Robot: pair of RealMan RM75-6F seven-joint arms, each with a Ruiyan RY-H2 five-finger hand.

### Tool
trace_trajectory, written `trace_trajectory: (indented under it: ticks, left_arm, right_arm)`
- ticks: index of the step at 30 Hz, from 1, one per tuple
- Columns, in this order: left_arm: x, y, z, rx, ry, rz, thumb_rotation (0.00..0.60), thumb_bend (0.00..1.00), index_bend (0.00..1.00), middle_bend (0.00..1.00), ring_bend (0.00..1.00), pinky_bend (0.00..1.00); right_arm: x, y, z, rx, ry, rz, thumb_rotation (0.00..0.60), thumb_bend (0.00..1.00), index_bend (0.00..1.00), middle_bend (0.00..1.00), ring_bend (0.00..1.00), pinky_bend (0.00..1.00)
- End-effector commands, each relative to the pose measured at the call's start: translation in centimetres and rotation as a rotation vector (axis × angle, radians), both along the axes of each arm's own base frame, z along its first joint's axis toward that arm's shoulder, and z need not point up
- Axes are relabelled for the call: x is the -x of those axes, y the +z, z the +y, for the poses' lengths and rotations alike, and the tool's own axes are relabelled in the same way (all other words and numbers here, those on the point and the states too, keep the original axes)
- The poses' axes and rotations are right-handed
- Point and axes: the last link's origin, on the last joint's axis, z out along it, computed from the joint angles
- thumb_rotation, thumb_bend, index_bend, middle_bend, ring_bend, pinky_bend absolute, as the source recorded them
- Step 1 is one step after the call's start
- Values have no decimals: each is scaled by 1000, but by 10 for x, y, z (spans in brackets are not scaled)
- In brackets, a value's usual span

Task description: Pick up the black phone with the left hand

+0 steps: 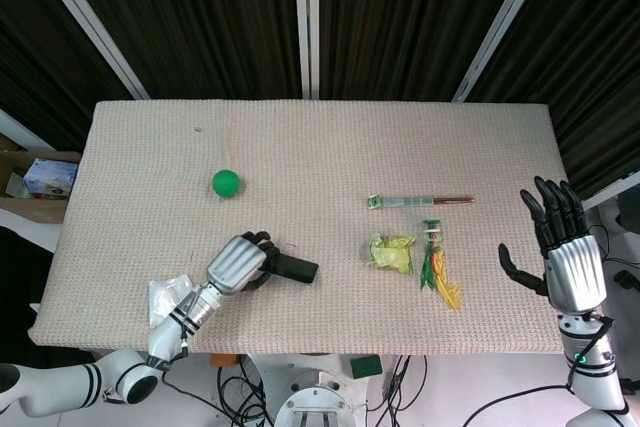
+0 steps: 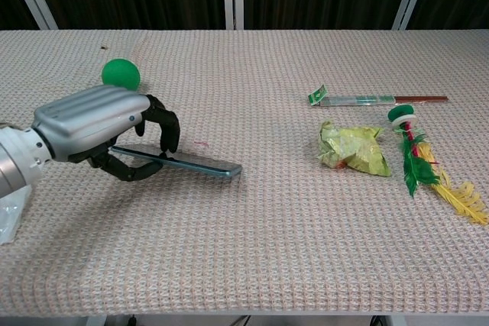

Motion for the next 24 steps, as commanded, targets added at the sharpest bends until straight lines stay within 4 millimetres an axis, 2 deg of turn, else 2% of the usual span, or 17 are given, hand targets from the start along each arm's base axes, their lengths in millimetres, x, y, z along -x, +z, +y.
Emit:
trace_trajectory:
  ticks: [1, 14, 16, 18, 19, 21, 24]
  left_arm:
    - [-5, 0, 8, -11, -12, -21, 600, 480, 466, 519, 289, 451]
    - [-31, -5, 52, -51, -13, -33, 600, 452, 490, 522, 309, 473]
    - [-32, -6, 56, -46, -5, -12, 600, 409, 364, 367, 269, 440]
    - [-33, -4, 60, -68, -2, -13, 600, 333, 165, 130, 163, 358]
    - [-34, -1, 61, -99, -1, -28, 600, 293, 91, 47, 102, 310]
    - [-35, 4, 63, -167, 0, -65, 600, 265, 40, 1, 41, 253]
    - [-31, 9, 66, -211, 14, -91, 600, 260, 12, 0, 14, 219]
  right_arm:
    - [1, 0, -1, 0, -5, 0, 459, 445, 0, 0, 0, 0]
    - [9, 1, -8, 4, -34, 4, 460, 444, 0, 0, 0, 0]
    - [9, 1, -8, 5, -36, 3, 461, 445, 0, 0, 0, 0]
    - [10, 2, -8, 7, -38, 2, 460, 445, 0, 0, 0, 0]
    - [10, 2, -8, 8, -39, 2, 459, 445, 0, 0, 0, 0]
    - [10, 2, -8, 10, -39, 0, 459, 446, 0, 0, 0, 0]
    - [11, 2, -7, 11, -38, -1, 459, 448, 0, 0, 0, 0]
